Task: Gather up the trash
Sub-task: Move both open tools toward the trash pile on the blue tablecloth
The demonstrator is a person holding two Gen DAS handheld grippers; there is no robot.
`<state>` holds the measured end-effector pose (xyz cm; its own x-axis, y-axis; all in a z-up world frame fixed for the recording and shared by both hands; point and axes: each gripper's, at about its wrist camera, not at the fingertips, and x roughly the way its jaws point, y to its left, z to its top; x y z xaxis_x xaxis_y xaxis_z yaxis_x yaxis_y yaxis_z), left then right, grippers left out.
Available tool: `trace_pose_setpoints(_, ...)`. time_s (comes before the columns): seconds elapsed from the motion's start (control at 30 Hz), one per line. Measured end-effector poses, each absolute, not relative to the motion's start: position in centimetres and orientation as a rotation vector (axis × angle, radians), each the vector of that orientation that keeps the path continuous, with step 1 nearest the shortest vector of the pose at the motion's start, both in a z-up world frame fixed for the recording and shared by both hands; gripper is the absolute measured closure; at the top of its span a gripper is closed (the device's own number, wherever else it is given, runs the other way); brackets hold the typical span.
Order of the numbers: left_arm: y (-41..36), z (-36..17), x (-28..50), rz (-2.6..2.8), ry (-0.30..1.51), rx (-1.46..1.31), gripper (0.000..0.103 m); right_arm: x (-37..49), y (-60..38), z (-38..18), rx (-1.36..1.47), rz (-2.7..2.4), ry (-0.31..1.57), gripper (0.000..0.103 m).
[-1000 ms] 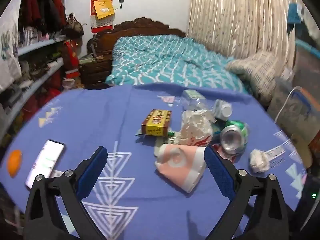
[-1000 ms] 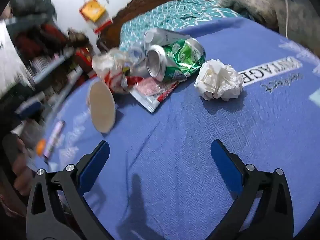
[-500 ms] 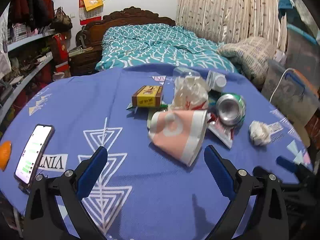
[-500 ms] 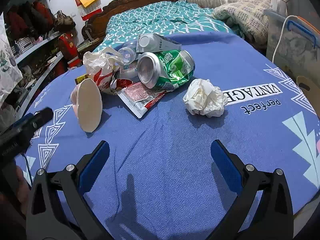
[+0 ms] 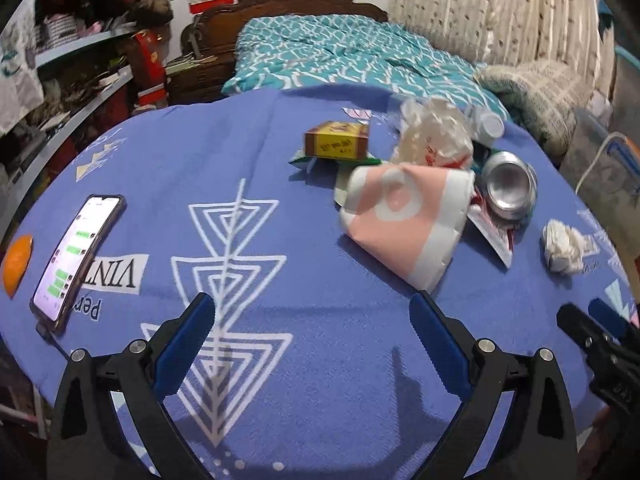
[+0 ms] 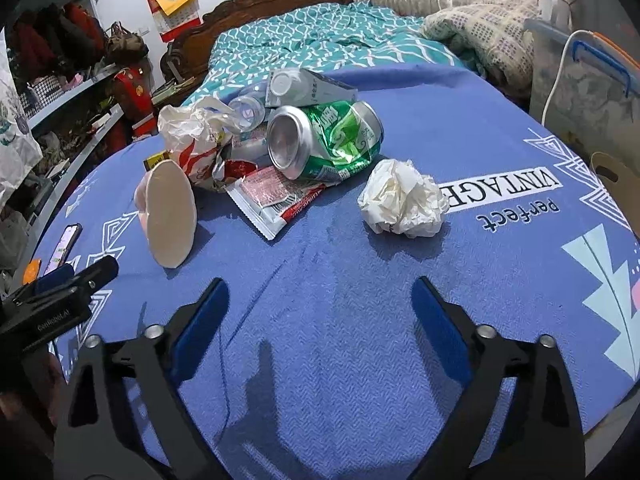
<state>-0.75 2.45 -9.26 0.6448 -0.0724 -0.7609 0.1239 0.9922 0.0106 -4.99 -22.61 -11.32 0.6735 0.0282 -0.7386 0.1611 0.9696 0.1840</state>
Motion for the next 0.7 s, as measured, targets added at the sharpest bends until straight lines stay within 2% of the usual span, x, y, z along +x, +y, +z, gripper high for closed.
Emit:
trace_pose_setpoints(0.13,1.4,-10.0,-0.8,-0.103,0.882,0.104,0.009,-4.9,-22.7,-11.9,0.249,-0.075,0.860,0.022)
trace_pose_setpoints(0.33,1.3,-10.7,-0.4,-0.068,0.906,0.104,0.009,-5.0,-22.2,-12.6,0.251,-0.063,0.885,0.023)
trace_pose_setpoints(0.5,1.6,-11.8,0.1,-0.069,0.955,0.091,0.009,-5.1,-21.1,-13.3,0.228,-0.036,0.910,0.021)
trace_pose_setpoints(0.57,1.9,-12.3,0.3,-0.072,0.977,0.083,0.009,-5.1,-20.8,-13.5,0.213,-0.043,0.920,0.016)
trace_pose_setpoints(0.7,2.0,-12.5,0.2,-0.072,0.975,0.073,0.008,-5.1,-20.7,-13.6,0.207,-0.053,0.921,0.013)
